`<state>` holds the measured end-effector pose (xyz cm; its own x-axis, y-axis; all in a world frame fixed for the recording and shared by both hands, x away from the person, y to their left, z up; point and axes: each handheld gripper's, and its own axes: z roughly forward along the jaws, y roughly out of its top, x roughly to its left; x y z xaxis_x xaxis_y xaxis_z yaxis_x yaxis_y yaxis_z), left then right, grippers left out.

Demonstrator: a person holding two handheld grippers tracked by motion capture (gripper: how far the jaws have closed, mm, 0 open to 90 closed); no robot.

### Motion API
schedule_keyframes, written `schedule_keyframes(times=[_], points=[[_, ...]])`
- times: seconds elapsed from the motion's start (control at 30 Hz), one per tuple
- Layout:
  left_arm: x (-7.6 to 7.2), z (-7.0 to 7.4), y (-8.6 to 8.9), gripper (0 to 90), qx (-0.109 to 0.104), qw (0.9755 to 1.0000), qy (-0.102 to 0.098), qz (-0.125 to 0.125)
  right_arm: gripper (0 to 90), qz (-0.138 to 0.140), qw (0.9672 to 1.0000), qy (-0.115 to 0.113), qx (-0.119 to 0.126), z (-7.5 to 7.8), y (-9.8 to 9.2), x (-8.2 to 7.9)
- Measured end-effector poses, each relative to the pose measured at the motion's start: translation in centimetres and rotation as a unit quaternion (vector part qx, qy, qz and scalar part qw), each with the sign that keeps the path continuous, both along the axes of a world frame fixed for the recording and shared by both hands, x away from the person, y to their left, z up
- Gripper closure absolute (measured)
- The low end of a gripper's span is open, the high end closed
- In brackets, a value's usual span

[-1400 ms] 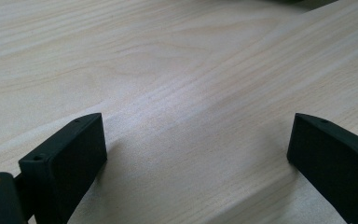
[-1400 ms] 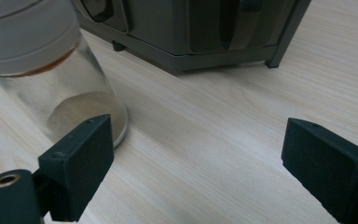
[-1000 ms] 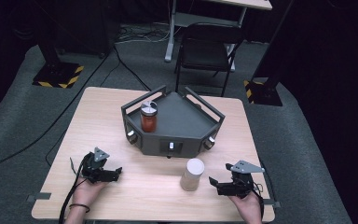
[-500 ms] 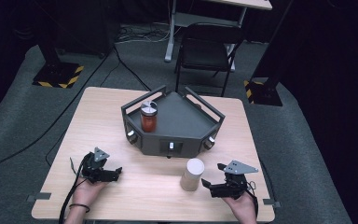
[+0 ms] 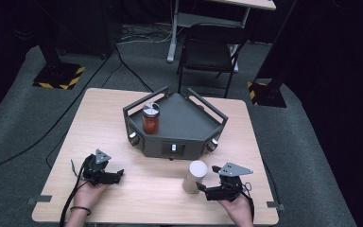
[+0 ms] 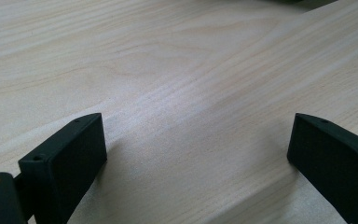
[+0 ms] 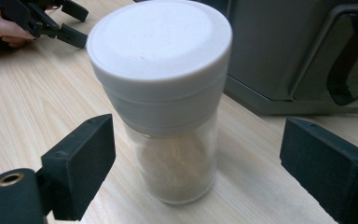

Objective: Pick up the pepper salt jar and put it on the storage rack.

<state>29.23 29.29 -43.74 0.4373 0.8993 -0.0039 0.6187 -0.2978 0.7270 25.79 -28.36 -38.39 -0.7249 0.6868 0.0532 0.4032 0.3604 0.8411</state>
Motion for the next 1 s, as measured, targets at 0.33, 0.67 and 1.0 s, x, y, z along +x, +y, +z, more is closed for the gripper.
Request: schedule_keyframes(times=[0.33,0.67,1.0], points=[[0.0,0.0,0.0,3.6,0.000,1.0000,0.000,0.000,13.1,0.011,0.9995,0.003,0.030,-0.6,0.4,0.6],[0.0,0.0,0.0,3.6,0.000,1.0000,0.000,0.000,18.8,0.009,0.9995,-0.013,0.027,-0.8,1.7,0.6],[0.0,0.0,0.0,3.6,0.000,1.0000,0.000,0.000,32.6,0.003,0.9994,-0.028,0.021,-1.1,2.7,0.3]])
